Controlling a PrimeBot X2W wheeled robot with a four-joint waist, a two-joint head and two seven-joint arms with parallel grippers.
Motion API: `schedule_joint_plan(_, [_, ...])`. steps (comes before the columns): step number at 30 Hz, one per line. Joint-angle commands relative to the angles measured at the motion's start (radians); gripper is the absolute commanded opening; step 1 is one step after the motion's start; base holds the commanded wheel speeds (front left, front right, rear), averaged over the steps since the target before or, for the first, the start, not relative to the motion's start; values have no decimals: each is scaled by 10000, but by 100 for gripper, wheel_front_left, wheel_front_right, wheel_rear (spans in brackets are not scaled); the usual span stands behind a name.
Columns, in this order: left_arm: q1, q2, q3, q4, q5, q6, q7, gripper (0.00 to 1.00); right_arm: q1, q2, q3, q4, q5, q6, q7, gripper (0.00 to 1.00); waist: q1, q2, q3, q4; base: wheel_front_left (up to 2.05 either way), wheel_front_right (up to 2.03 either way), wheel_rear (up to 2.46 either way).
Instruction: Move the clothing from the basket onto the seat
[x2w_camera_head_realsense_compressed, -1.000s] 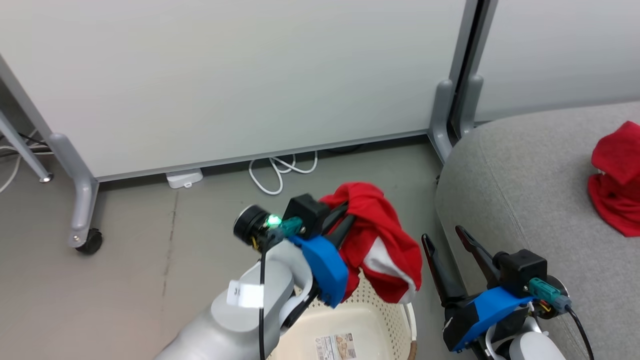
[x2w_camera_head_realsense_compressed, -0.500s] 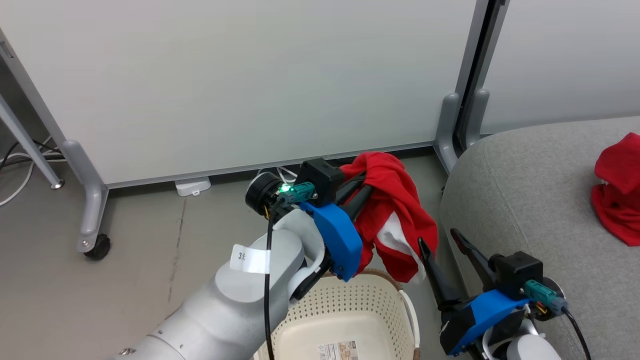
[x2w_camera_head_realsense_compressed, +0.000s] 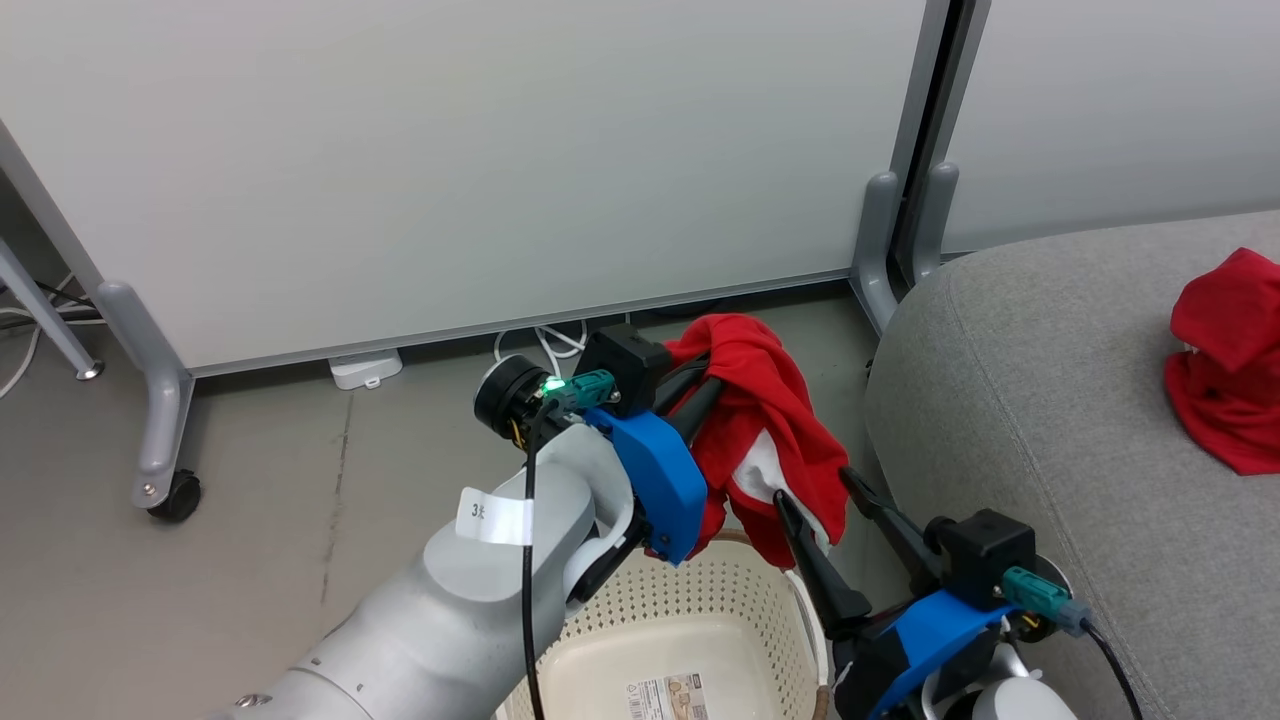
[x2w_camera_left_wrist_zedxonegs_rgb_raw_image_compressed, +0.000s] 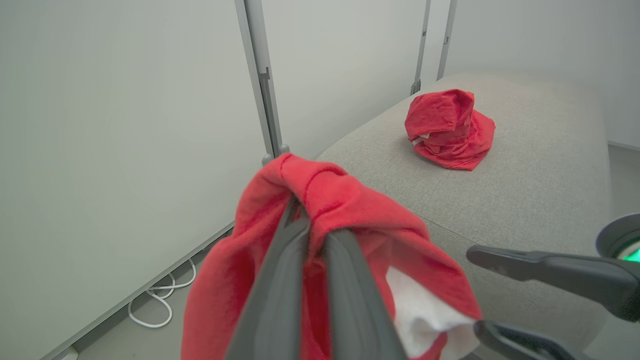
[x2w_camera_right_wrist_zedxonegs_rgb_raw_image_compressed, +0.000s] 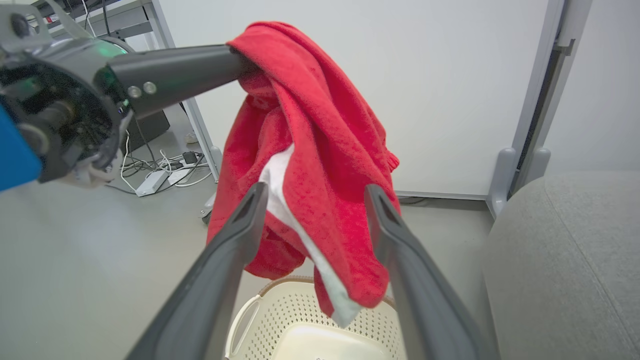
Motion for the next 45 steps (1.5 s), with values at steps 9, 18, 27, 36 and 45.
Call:
schedule_joint_plan(9, [-291, 2, -307, 10, -298, -18, -161, 0, -259, -14, 573, 342, 15, 1, 238, 100, 0, 0, 34, -8, 0, 0, 0])
schedule_joint_plan(18, [-338, 3, -631, -149, -540, -18, -171, 0, -1542, -12, 938, 1866, -256, 1, 344, 100, 0, 0, 6, 5, 0, 0, 0])
schedule_joint_plan(27, [-406, 1, -865, -260, -701, -18, -161, 0, -2814, -14, 1618, 3525, -182, 1, 273, 100, 0, 0, -31, 66, 0, 0, 0])
schedule_joint_plan(36, [-481, 0, -1031, -178, -775, -19, -181, 0, -3414, -14, 2075, 4423, 277, 1, -42, 0, 0, 0, -1, 111, 0, 0, 0])
schedule_joint_plan(45, [-535, 1, -1080, 2, -863, -14, -265, 0, -3551, -14, 2107, 4789, 495, 1, -349, 0, 0, 0, 1, 10, 0, 0, 0])
